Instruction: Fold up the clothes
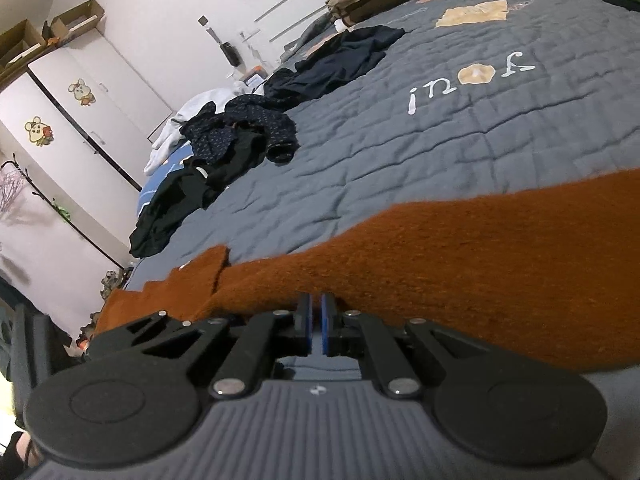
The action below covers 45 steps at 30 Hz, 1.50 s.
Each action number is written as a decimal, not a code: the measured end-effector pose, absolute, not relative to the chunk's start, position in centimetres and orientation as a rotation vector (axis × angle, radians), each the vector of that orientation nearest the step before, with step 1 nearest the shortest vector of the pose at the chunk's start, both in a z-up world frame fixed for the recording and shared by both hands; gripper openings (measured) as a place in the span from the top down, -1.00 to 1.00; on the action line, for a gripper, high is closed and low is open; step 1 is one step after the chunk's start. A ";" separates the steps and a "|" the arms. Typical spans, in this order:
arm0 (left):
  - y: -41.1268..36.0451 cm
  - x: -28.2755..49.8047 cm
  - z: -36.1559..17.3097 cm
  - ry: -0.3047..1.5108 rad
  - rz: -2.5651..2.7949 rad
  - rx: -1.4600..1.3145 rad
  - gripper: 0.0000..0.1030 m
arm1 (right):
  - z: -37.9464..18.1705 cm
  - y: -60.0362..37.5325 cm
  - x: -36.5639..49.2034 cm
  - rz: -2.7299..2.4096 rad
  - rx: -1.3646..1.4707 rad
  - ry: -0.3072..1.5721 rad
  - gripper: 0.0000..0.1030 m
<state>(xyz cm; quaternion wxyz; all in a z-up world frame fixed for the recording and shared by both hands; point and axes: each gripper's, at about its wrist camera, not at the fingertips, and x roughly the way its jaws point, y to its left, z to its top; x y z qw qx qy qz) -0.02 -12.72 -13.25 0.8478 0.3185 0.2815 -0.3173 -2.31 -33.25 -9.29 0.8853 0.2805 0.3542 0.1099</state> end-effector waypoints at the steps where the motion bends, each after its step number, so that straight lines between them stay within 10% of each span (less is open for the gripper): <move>1: -12.9 0.1 -13.6 0.590 -0.661 0.669 -0.13 | -9.3 -33.2 -2.3 0.231 0.583 0.738 0.93; 6: -12.9 1.0 -14.1 0.596 -0.641 0.559 0.12 | -9.3 -33.1 -2.5 0.241 0.571 0.746 0.92; 11: -12.5 1.6 -13.5 0.562 -0.570 0.546 0.89 | -9.2 -33.3 -2.6 0.238 0.575 0.746 0.92; 27: -13.4 0.3 -15.3 0.506 -0.555 0.783 0.74 | -9.5 -33.4 -2.9 0.252 0.561 0.774 0.92; 45: -5.7 -2.3 -8.8 0.681 -0.999 0.357 0.94 | -11.7 -33.7 -4.1 0.305 0.540 0.868 0.91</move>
